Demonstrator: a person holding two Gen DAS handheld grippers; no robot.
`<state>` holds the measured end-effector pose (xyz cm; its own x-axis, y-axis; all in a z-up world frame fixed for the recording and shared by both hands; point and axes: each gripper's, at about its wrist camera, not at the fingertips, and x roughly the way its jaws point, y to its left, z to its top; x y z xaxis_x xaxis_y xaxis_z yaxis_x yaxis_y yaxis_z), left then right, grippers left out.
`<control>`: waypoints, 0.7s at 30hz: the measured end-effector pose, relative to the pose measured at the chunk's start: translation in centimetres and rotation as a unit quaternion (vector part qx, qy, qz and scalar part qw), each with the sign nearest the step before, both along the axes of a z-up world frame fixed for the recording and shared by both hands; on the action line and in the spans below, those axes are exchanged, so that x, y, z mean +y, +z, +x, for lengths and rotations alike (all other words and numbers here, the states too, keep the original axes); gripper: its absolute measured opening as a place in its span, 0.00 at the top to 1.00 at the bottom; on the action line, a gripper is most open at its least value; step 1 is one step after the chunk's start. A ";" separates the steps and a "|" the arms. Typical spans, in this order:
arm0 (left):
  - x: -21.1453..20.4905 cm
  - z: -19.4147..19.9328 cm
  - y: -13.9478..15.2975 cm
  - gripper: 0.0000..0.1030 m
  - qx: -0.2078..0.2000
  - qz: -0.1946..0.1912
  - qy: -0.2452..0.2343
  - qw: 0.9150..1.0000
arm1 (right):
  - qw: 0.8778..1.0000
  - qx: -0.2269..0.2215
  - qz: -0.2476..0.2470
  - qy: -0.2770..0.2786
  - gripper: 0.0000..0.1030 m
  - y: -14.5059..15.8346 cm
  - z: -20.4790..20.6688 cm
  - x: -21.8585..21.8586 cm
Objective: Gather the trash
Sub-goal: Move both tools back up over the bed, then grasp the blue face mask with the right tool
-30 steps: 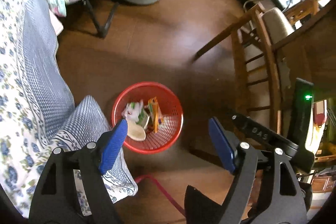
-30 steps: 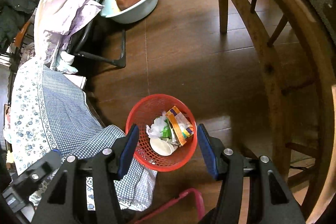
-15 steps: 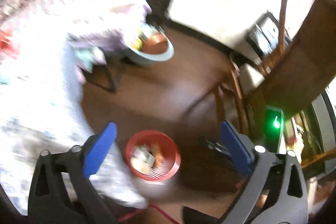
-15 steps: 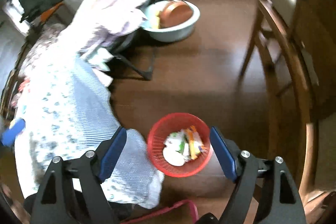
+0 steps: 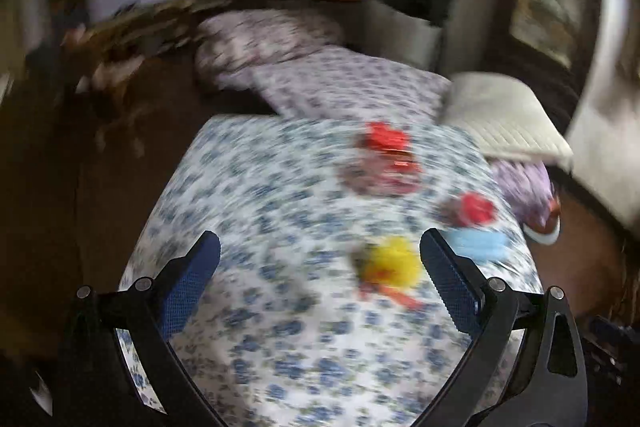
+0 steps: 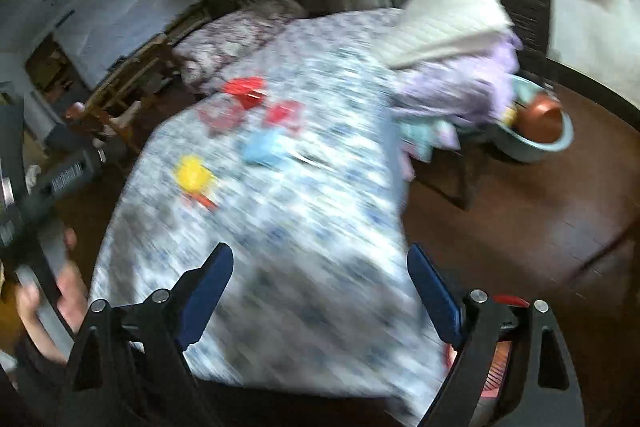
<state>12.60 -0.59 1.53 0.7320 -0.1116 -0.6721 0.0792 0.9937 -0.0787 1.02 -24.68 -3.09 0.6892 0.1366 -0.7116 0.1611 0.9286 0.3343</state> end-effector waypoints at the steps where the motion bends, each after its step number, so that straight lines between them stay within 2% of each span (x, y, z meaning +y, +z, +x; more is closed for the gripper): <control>1: 1.0 0.3 -0.3 0.07 0.010 -0.011 0.008 1.000 | 1.000 -0.004 0.002 -0.004 0.15 0.3 2.1 1.1; 3: 2.4 0.7 -0.5 0.07 0.022 -0.036 0.014 0.999 | 1.000 -0.004 0.014 -0.014 0.15 0.4 3.8 2.8; 5: 3.2 0.6 -0.1 0.07 0.008 -0.034 0.019 0.999 | 0.999 -0.010 0.027 -0.023 0.15 0.5 5.5 4.2; 7: 3.3 0.2 0.1 0.07 -0.003 -0.028 0.016 0.999 | 1.000 -0.018 0.003 -0.025 0.15 0.6 6.6 5.5; 9: 3.5 -0.2 -0.1 0.07 -0.001 -0.033 0.007 0.999 | 0.998 -0.032 -0.050 -0.024 0.15 0.9 6.6 6.3; 12: 3.4 -0.4 0.0 0.07 0.010 -0.057 -0.010 0.998 | 0.995 -0.039 -0.089 -0.026 0.15 0.7 7.1 5.8; 16: 3.1 -0.5 0.2 0.07 0.014 -0.082 -0.019 0.996 | 0.996 -0.022 -0.083 -0.030 0.15 -0.1 9.4 4.5; 21: 2.9 -0.1 -0.2 0.07 0.023 -0.080 -0.016 0.996 | 0.998 0.005 -0.059 -0.028 0.16 -1.6 12.0 3.6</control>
